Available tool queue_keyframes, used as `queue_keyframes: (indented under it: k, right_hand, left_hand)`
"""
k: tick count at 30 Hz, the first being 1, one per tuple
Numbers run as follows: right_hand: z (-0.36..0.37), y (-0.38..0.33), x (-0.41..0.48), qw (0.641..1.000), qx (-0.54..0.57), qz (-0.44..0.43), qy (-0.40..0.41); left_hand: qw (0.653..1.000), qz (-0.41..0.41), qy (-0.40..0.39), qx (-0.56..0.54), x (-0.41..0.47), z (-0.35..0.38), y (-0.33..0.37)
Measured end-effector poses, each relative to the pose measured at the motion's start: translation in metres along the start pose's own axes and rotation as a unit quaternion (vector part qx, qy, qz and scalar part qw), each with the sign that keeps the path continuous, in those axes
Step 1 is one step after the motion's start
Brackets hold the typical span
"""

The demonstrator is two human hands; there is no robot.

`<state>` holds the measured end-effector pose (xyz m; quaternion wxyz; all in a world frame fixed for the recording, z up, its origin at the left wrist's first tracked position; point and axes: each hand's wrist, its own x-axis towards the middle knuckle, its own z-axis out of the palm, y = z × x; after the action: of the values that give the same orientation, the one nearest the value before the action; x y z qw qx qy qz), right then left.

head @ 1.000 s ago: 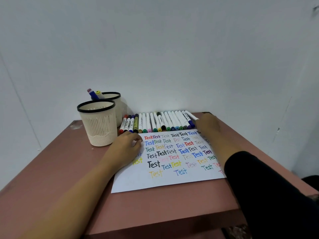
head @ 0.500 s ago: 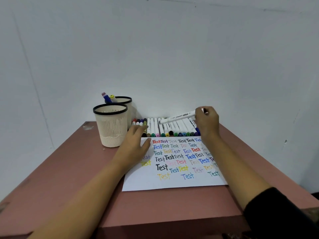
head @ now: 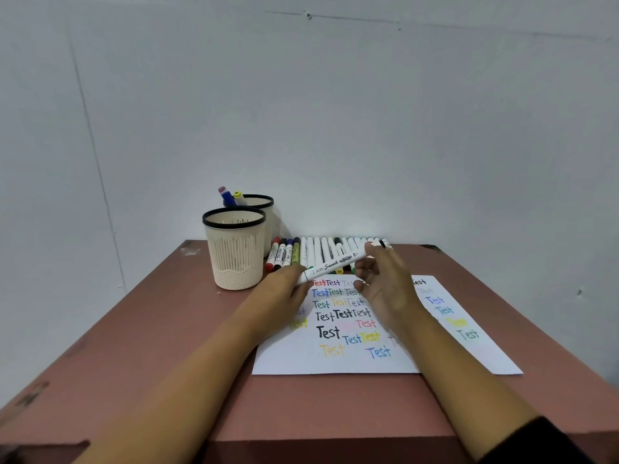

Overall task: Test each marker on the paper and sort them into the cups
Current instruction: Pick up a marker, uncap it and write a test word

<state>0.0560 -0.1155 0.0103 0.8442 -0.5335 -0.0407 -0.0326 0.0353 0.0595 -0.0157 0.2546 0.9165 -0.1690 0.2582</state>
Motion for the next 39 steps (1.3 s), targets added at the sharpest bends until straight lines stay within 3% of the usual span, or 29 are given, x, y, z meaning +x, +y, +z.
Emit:
queue_keyframes:
  k: [6, 16, 39]
  right_hand:
    - [0.009, 0.018, -0.007, 0.986, -0.102, 0.054, -0.123]
    - [0.008, 0.017, -0.008, 0.985, -0.073, 0.046, -0.148]
    - [0.008, 0.018, -0.01, 0.982, -0.066, 0.015, -0.178]
  left_hand:
    - [1.0, 0.025, -0.003, -0.003, -0.002, 0.002, 0.0]
    - [0.999, 0.033, -0.013, 0.015, -0.003, 0.002, 0.0]
    - [0.999, -0.035, -0.017, 0.008, -0.004, -0.003, 0.011]
